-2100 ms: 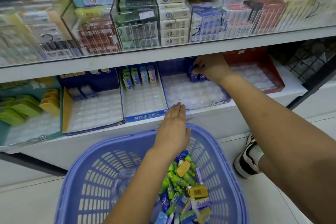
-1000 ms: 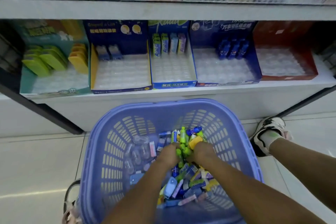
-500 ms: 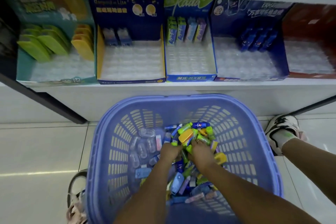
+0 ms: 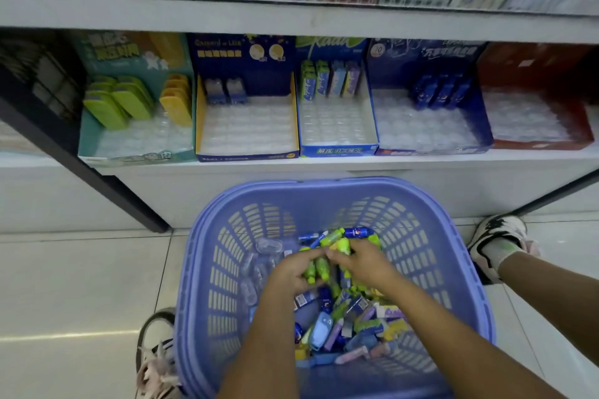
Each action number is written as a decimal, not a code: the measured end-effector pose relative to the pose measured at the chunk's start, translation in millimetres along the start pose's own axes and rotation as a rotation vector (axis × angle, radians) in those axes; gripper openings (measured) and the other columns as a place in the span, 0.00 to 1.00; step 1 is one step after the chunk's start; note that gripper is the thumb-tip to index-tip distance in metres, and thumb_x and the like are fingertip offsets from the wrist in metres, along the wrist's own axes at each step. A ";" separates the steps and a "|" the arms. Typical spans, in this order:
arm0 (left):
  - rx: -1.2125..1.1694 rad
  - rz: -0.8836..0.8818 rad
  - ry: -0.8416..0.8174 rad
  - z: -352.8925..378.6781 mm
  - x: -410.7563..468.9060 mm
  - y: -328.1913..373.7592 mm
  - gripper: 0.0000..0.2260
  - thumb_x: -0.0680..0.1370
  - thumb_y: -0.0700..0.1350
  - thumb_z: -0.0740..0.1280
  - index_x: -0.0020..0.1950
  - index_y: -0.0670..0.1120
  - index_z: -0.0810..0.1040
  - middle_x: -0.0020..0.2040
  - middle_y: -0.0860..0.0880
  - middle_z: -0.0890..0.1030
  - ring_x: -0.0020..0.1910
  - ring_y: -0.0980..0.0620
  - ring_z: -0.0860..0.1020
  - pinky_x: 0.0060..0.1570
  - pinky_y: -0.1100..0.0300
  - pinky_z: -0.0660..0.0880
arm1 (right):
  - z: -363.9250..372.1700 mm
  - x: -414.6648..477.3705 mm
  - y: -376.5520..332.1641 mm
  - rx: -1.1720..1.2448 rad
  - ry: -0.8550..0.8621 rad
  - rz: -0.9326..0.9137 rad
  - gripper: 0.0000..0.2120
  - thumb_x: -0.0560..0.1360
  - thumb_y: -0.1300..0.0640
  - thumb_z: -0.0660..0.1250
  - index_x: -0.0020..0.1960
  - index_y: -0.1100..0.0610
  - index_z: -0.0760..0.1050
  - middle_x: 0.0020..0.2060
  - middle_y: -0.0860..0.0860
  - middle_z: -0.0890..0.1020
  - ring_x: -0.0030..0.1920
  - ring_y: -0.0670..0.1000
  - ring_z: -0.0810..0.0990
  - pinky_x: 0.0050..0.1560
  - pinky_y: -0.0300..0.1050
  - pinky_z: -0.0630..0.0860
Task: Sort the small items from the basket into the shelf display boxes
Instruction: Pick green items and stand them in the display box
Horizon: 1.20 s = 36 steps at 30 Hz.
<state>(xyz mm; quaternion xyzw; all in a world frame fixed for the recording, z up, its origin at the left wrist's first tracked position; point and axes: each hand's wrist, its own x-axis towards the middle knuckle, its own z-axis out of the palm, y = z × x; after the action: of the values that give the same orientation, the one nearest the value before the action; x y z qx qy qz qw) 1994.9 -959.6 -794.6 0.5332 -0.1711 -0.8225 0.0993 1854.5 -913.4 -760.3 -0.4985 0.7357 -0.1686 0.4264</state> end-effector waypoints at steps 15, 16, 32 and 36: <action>-0.466 0.200 -0.477 69.6 -96.2 48.7 0.19 0.71 0.42 0.67 0.59 0.35 0.76 0.56 0.34 0.80 0.53 0.37 0.81 0.45 0.42 0.80 | -83.6 -36.0 -92.8 0.789 0.228 -0.276 0.22 0.69 0.32 0.63 0.47 0.49 0.81 0.45 0.45 0.84 0.39 0.45 0.79 0.41 0.44 0.75; -0.464 0.207 -0.496 74.7 -101.5 53.0 0.18 0.71 0.42 0.66 0.59 0.35 0.77 0.55 0.34 0.80 0.53 0.37 0.81 0.45 0.43 0.80 | -92.7 -36.7 -95.4 0.826 0.251 -0.326 0.20 0.71 0.34 0.62 0.45 0.48 0.80 0.44 0.45 0.84 0.36 0.45 0.78 0.38 0.44 0.75; -0.480 0.428 -0.354 100.7 -115.7 97.7 0.14 0.77 0.43 0.62 0.60 0.38 0.75 0.56 0.36 0.81 0.52 0.40 0.82 0.42 0.48 0.81 | -226.6 97.5 -144.4 -0.045 0.557 -0.342 0.07 0.69 0.60 0.72 0.40 0.60 0.74 0.39 0.54 0.78 0.43 0.49 0.75 0.31 0.33 0.64; -0.467 0.456 -0.301 99.1 -113.5 101.2 0.14 0.77 0.43 0.62 0.60 0.38 0.75 0.56 0.36 0.81 0.53 0.39 0.82 0.42 0.48 0.81 | -219.4 112.8 -149.9 -0.217 0.516 -0.309 0.08 0.71 0.61 0.70 0.47 0.65 0.80 0.47 0.58 0.83 0.50 0.53 0.79 0.41 0.36 0.68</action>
<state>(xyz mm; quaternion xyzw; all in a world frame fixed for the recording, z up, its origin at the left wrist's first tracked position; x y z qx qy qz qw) 1949.5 -996.2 -622.8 0.3174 -0.1057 -0.8654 0.3730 1752.6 -1118.0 -584.1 -0.5877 0.7489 -0.2726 0.1396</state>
